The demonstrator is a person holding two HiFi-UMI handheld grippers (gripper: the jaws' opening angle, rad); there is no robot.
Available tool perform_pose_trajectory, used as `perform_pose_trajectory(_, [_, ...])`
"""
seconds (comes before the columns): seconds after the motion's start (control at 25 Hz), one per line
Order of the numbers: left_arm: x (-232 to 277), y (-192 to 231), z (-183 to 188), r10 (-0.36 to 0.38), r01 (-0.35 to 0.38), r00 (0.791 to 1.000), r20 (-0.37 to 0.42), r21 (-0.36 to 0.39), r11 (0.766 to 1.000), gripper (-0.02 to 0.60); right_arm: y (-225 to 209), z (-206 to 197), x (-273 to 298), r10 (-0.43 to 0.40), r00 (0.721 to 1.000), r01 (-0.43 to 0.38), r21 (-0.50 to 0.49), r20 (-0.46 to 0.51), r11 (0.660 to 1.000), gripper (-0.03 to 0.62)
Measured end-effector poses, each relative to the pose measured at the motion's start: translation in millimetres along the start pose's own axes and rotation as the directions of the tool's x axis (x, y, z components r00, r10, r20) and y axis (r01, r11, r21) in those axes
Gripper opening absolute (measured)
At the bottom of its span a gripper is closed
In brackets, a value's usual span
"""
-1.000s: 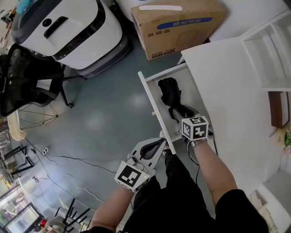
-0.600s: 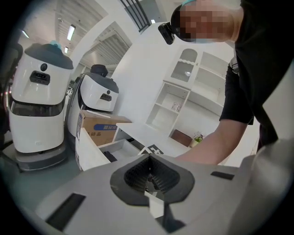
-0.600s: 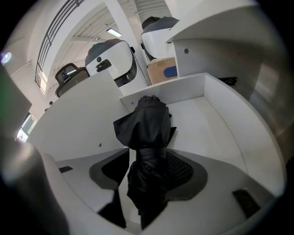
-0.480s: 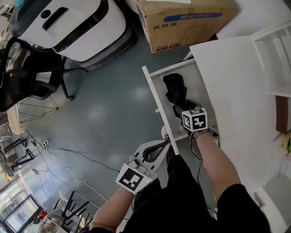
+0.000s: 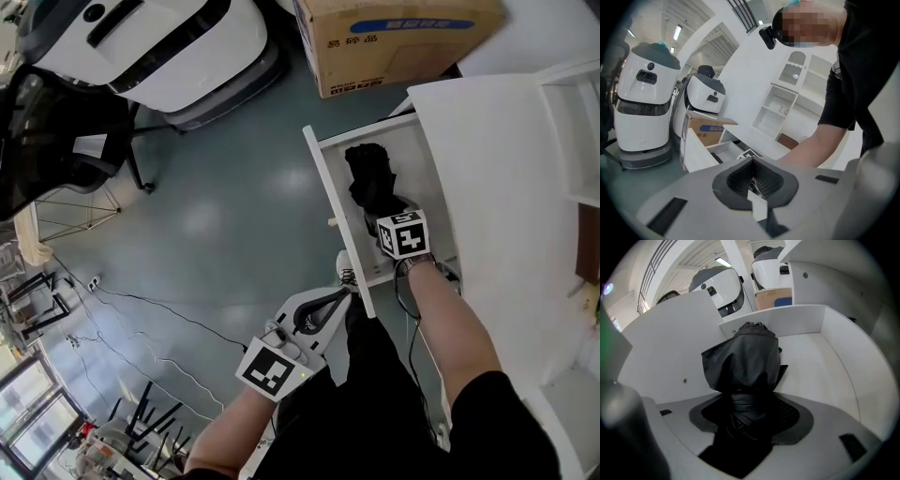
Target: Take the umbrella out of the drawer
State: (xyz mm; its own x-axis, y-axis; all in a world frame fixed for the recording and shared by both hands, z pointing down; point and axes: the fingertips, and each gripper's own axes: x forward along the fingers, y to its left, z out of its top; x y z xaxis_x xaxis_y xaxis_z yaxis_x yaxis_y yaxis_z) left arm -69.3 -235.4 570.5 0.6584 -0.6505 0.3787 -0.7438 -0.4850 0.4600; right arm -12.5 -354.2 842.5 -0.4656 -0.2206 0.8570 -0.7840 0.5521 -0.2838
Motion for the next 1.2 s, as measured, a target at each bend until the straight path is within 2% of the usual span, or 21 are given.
perform_pose_trajectory(0.44, [-8,-4,-8,0.014,-0.014,1.0,0.003,-0.013,1.0,-0.003,-3,0,8,-0.083,0.996,0.083,0.0,0.044,0.997,0.272])
perform_pose_trajectory(1.04, [-27,-17,-9,0.024,-0.024,1.0,-0.002,-0.004,1.0,-0.003,2,-1,-6,-0.06,0.998,0.06,0.008,0.031,0.998,0.252])
perform_pose_trajectory(1.2, [-35,-22,-6,0.025,-0.025,1.0,0.004,0.001,1.0,-0.003,10,6,-27,-0.046,0.996,0.046,0.006,0.08,0.999,0.25])
